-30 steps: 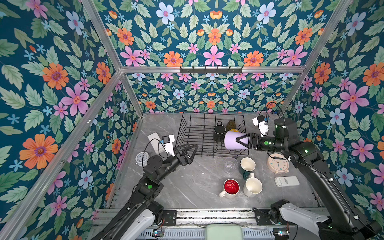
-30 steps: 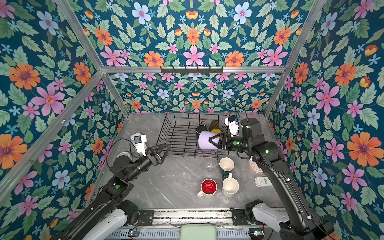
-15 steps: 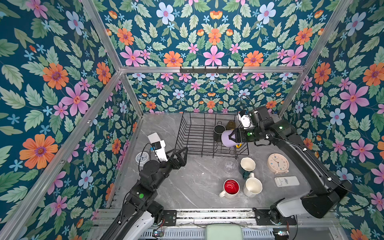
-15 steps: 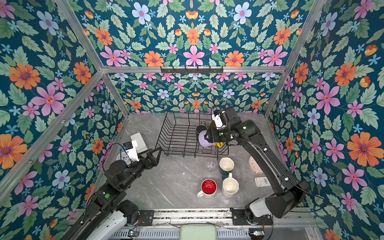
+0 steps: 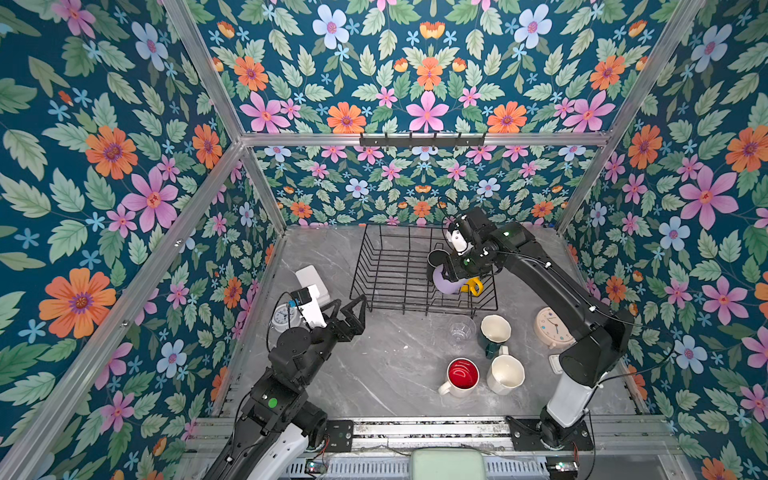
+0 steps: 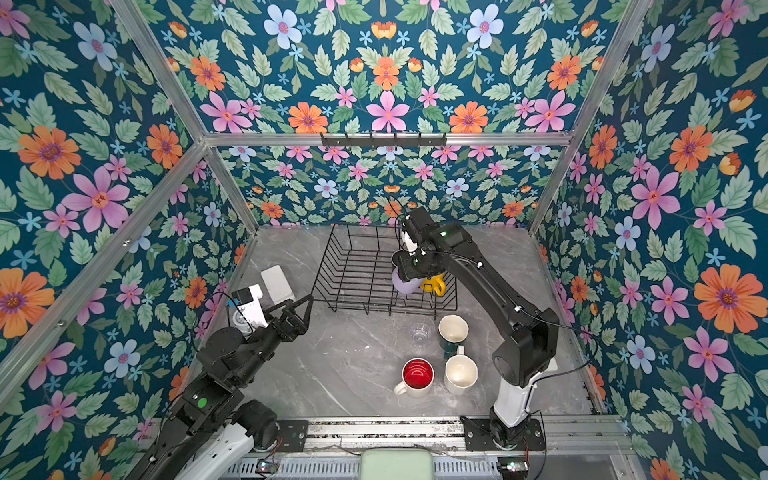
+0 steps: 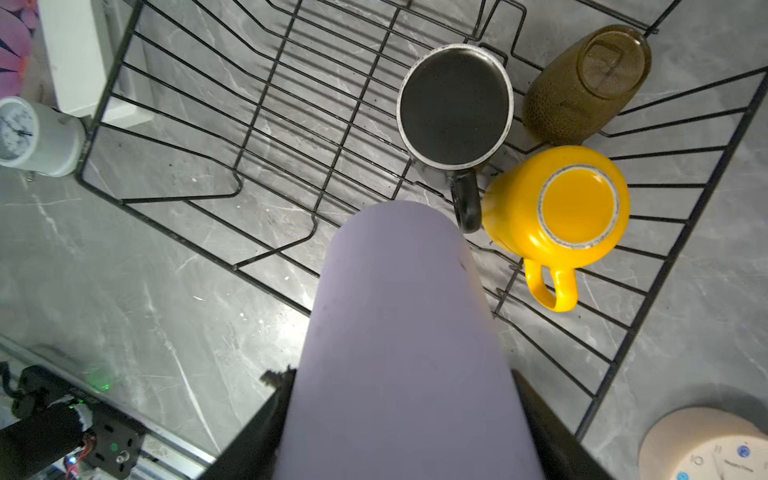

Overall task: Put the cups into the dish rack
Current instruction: 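Carry the lavender cup over the rack with the right gripper while the left gripper withdraws, then lower the lavender cup upside down into the rack beside the black mug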

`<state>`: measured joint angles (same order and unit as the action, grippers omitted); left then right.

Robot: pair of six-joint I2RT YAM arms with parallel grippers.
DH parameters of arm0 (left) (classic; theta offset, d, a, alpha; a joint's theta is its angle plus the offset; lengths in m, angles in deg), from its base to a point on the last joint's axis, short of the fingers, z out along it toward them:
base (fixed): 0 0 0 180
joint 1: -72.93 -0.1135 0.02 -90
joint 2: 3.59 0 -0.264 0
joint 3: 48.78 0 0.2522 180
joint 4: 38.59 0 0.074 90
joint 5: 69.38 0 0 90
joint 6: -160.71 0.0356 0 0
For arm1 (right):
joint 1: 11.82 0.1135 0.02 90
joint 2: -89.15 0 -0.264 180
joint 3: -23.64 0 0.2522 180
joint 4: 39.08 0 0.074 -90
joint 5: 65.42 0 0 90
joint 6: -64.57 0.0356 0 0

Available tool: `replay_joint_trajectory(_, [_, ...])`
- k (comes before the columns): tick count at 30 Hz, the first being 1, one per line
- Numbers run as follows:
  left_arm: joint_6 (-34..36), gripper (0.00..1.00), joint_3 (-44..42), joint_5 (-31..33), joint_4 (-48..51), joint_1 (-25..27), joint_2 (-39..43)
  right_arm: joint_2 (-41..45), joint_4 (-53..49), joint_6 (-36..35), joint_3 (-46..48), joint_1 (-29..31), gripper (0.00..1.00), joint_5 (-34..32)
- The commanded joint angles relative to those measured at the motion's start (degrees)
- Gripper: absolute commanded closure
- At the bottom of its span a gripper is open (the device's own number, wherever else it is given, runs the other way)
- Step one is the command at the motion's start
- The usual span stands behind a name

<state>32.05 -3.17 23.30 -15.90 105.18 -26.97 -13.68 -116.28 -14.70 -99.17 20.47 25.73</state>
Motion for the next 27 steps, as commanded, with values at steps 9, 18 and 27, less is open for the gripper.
replay_joint_trajectory(9, [0.51,0.00,0.29,1.22,1.20,-0.08,0.87,-7.32,-2.88,-2.20,-5.06,1.58,1.00,-2.56])
replay_joint_trajectory(18, [0.66,0.00,0.49,1.89,2.00,-0.08,1.67,-11.39,-3.20,-2.59,-5.99,2.93,1.00,-3.86])
replay_joint_trajectory(27, [0.60,0.00,0.58,2.07,2.65,-0.08,2.06,-14.10,-2.77,-2.64,-5.77,3.42,1.00,-4.97])
